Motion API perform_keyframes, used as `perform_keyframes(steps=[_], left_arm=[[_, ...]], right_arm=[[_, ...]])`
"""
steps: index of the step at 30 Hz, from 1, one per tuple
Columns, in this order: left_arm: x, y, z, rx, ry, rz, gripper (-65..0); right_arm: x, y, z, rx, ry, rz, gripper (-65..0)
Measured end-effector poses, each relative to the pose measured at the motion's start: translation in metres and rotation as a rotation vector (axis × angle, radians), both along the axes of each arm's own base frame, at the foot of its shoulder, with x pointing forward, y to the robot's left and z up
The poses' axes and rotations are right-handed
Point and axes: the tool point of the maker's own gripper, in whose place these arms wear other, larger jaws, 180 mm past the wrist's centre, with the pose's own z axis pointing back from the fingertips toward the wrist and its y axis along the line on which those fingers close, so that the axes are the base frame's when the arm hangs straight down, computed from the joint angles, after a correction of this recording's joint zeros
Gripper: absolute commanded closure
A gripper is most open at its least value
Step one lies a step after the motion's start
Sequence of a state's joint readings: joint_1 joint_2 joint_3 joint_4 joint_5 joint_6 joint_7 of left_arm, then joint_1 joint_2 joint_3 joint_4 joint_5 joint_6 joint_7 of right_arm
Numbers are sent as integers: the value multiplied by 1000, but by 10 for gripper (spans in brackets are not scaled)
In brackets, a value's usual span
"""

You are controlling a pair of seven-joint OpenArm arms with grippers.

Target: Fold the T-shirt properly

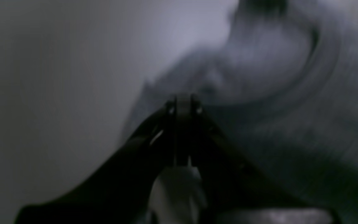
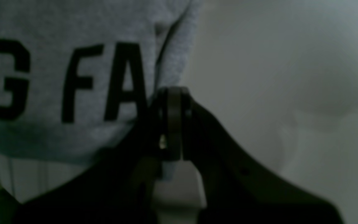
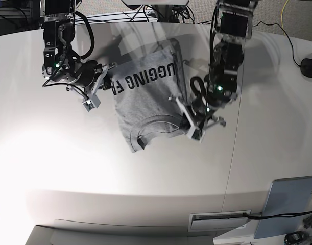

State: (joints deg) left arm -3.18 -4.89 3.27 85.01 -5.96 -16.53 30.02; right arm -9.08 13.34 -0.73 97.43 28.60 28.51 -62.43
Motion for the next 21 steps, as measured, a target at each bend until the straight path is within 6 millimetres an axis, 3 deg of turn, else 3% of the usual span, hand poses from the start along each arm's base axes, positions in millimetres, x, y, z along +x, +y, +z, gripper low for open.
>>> perform_keyframes(steps=[5, 9, 14, 21], left_arm=[[-1, -1, 6, -4, 7, -4, 0], [-9, -4, 21, -10, 3, -13, 0], [-40, -3, 41, -1, -21, -13, 0], [-93, 22, 55, 63, 23, 121, 0]], right_arm=[[-4, -1, 6, -21, -3, 12, -2], [-2, -11, 22, -32, -54, -19, -2], [-9, -61, 52, -100, -130, -166, 0], [-70, -148, 75, -280, -95, -376, 0]])
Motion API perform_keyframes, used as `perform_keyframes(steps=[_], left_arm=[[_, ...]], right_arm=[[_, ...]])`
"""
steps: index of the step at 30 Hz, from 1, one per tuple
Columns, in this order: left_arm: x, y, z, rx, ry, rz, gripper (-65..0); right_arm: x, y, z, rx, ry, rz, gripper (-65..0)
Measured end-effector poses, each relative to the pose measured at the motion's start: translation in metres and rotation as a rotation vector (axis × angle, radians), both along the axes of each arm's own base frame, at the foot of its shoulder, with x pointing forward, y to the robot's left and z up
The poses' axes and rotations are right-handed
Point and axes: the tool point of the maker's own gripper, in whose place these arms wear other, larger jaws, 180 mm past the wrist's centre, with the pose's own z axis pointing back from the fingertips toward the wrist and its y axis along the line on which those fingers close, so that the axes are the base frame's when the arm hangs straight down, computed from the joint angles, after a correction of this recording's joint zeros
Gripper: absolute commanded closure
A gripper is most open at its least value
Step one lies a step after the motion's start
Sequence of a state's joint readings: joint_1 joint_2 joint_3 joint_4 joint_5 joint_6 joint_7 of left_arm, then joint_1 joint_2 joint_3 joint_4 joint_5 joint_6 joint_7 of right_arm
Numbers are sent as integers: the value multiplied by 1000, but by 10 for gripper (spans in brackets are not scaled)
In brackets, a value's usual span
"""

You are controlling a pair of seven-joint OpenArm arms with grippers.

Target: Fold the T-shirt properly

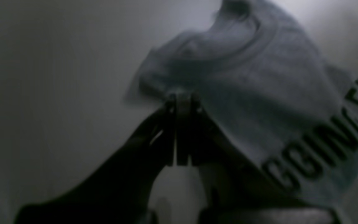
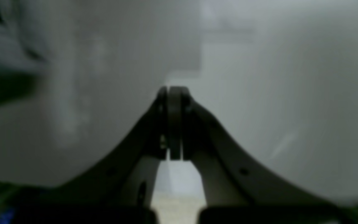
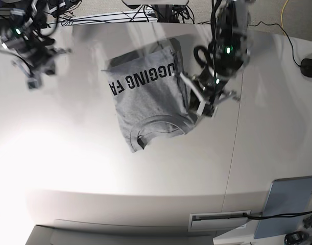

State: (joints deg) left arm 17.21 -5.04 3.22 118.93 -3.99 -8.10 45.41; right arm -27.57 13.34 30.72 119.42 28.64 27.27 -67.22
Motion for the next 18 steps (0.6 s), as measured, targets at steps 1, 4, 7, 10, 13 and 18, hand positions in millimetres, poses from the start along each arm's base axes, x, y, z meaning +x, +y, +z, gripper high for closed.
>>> perform_keyframes(steps=[1, 4, 7, 10, 13, 18], left_arm=[[-10, 3, -1, 13, 16, 7, 0], [-38, 8, -5, 36, 63, 24, 0], [-73, 13, -22, 72, 151, 27, 0], [-114, 18, -43, 111, 266, 26, 0], [-152, 26, -57, 128, 353, 41, 0], [-206, 54, -68, 120, 451, 122, 0]], right_arm=[[-11, -10, 2, -18, 14, -27, 0], [-49, -30, 2, -21, 100, -92, 0], [-90, -44, 0, -30, 203, -135, 0], [-128, -53, -1, -50, 295, -149, 0], [-167, -56, -3, -67, 420, -158, 0], [-221, -62, -27, 3, 551, -240, 0]])
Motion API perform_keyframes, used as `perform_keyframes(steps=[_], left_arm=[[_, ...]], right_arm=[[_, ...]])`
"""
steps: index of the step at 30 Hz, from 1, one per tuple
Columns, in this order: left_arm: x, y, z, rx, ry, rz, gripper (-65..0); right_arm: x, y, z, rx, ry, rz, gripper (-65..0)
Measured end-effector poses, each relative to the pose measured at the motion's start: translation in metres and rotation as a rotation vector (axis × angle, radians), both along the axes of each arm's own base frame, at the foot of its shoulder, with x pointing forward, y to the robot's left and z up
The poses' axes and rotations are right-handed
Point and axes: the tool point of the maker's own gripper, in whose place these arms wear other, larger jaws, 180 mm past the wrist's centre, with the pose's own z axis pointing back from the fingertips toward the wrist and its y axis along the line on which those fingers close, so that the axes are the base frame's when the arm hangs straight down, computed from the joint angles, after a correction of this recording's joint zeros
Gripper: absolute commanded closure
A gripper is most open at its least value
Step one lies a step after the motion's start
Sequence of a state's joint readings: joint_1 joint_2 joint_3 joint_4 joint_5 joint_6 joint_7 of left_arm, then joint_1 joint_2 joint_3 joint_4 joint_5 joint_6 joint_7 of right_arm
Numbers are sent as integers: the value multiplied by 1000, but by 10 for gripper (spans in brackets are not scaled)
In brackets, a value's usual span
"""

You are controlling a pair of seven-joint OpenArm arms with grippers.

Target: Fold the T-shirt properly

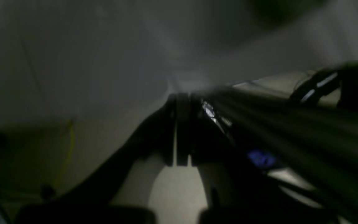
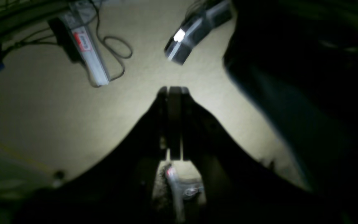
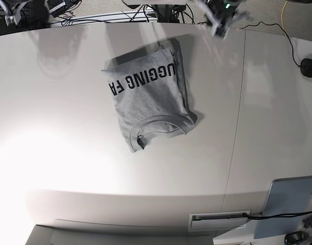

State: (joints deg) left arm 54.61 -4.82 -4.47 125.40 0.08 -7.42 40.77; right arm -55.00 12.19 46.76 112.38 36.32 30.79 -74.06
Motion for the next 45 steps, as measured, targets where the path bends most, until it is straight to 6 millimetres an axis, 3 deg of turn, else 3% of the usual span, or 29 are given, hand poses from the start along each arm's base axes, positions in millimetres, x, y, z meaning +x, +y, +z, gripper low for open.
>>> perform_keyframes(steps=[5, 10, 14, 17, 21, 23, 25, 30, 34, 40, 45], left_arm=[[-51, 12, -28, -62, 134, 27, 0], [-100, 28, -78, -85, 237, 25, 0], [-138, 46, -127, -84, 348, 54, -95], [-149, 53, -165, -92, 411, 107, -165], [-159, 64, -203, -112, 499, 193, -168], [-162, 60, -214, -177, 552, 211, -168], [-151, 51, -223, -247, 560, 235, -168], [-107, 32, -237, -340, 506, 294, -168], [-88, 29, -242, -345, 504, 294, -168], [-72, 16, -249, -324, 487, 330, -168], [-74, 18, -250, -310, 481, 343, -168]], right_arm=[[-53, -2, -41, 111, 68, -109, 0], [-108, -10, -84, 123, 167, -254, 0], [-124, -12, -125, 108, 186, -319, 0], [-118, -14, -152, 108, 154, -331, 0], [-82, -18, -177, 119, 51, -307, 0], [-65, -19, -187, 118, 15, -300, 0], [-52, -15, -196, 123, -13, -289, 0], [-13, 8, -220, 168, -31, -141, 0], [9, 46, -238, 257, -18, 2, 0], [17, 83, -262, 265, 81, 167, 0], [35, 104, -270, 295, 54, 248, 0]])
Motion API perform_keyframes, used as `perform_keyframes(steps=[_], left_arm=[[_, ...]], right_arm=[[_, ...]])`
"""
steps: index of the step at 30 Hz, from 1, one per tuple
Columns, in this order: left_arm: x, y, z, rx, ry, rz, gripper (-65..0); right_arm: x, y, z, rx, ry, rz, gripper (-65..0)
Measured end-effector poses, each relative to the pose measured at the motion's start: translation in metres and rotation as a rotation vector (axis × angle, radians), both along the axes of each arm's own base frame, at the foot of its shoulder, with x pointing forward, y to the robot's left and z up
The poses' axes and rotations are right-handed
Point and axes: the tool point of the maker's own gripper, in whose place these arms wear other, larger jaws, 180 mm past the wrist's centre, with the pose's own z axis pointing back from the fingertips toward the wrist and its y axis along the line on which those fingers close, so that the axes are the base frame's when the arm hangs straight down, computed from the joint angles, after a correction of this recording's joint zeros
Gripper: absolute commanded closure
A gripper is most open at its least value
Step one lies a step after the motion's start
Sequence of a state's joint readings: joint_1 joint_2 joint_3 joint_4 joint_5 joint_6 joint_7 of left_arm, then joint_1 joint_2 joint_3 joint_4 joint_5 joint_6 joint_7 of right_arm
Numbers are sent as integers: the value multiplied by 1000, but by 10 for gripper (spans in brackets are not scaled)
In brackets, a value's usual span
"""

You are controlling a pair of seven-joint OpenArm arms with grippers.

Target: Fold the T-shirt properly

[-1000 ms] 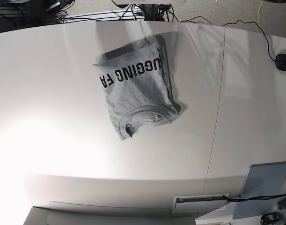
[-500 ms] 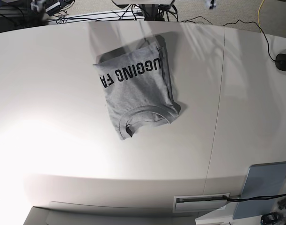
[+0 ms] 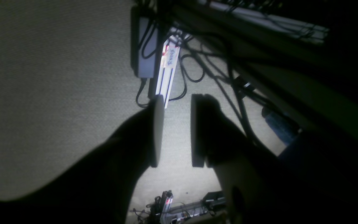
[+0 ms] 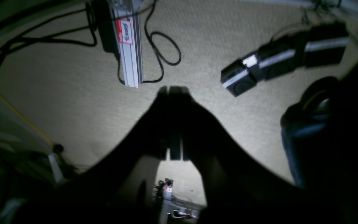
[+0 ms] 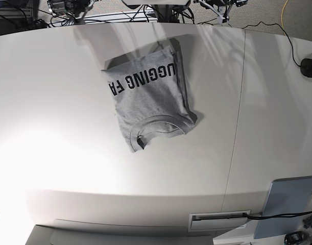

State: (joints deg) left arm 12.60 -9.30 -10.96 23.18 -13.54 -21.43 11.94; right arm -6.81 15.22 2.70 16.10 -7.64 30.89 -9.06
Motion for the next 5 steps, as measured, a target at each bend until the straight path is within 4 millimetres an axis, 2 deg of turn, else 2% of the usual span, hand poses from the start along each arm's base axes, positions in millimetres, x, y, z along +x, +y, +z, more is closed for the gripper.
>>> perform_keyframes(steps=[5], left_arm=[[0, -1, 0, -1, 0, 1, -168]], right_arm=[[-12, -2, -2, -34, 28, 80, 0]])
